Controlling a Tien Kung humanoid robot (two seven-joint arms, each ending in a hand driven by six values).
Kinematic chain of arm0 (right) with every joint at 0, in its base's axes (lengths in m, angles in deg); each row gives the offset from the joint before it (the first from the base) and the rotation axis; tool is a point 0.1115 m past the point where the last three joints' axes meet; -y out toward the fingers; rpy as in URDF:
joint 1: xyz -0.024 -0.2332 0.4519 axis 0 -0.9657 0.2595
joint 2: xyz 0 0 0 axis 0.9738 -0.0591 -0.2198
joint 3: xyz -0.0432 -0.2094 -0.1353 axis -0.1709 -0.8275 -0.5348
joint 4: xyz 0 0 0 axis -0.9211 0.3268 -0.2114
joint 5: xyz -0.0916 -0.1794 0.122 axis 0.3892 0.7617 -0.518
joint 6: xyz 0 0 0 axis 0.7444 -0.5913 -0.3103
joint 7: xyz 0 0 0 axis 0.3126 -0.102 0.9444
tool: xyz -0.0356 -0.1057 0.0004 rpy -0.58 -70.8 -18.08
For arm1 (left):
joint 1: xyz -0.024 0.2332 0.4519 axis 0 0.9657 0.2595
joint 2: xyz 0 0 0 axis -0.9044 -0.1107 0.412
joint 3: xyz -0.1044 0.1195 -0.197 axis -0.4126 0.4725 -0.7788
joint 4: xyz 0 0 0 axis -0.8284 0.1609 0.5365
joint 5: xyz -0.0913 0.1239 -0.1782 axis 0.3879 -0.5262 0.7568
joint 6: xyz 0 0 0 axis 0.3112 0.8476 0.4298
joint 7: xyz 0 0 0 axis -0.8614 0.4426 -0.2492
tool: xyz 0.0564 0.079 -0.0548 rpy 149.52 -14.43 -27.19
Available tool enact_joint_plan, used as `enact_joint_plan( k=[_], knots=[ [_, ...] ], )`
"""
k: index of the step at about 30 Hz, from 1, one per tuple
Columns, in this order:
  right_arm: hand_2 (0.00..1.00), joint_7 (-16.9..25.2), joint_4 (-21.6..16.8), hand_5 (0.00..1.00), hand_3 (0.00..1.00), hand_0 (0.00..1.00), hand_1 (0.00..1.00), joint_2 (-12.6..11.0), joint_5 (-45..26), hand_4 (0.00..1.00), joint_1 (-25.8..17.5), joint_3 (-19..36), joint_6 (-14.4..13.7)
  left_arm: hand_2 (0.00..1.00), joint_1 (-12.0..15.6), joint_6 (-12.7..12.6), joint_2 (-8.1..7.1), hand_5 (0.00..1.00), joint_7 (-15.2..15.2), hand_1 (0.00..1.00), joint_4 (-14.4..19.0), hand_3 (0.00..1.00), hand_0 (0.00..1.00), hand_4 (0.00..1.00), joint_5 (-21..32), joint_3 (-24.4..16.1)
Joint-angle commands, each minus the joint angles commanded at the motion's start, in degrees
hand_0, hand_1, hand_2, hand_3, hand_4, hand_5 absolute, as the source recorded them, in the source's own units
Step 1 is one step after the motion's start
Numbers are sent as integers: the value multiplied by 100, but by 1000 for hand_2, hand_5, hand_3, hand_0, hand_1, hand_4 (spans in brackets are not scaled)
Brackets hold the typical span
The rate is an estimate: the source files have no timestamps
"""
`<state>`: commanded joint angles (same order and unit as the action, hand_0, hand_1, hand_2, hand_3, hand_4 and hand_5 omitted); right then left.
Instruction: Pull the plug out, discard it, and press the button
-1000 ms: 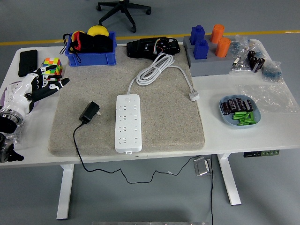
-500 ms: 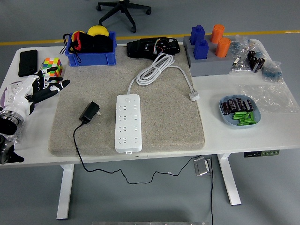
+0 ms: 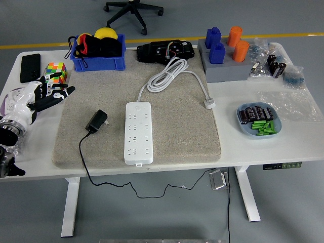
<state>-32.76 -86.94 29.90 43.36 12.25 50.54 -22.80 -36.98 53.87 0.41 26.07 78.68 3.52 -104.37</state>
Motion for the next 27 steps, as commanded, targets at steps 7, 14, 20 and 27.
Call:
enact_joint_plan(
  k=[7, 14, 20, 27],
  knots=[
    [739, -1, -6, 782, 744, 785, 745, 2, -7, 793, 4, 1, 2, 671, 2, 2, 12, 394, -9, 644, -1, 872, 720, 913, -3, -2],
    [739, -3, -2, 782, 743, 785, 744, 3, 1, 791, -2, 12, 2, 669, 11, 2, -5, 389, -14, 641, 13, 871, 721, 904, -10, -40],
    [739, -5, 2, 783, 743, 785, 744, 5, 11, 791, -17, 24, 3, 667, 11, 5, 3, 391, -17, 639, 40, 869, 721, 899, -10, -42],
    [739, -3, -10, 782, 743, 785, 744, 16, 13, 791, 0, 42, 1, 665, 16, 2, -9, 385, -16, 638, 81, 866, 719, 892, -8, -34]
  ],
)
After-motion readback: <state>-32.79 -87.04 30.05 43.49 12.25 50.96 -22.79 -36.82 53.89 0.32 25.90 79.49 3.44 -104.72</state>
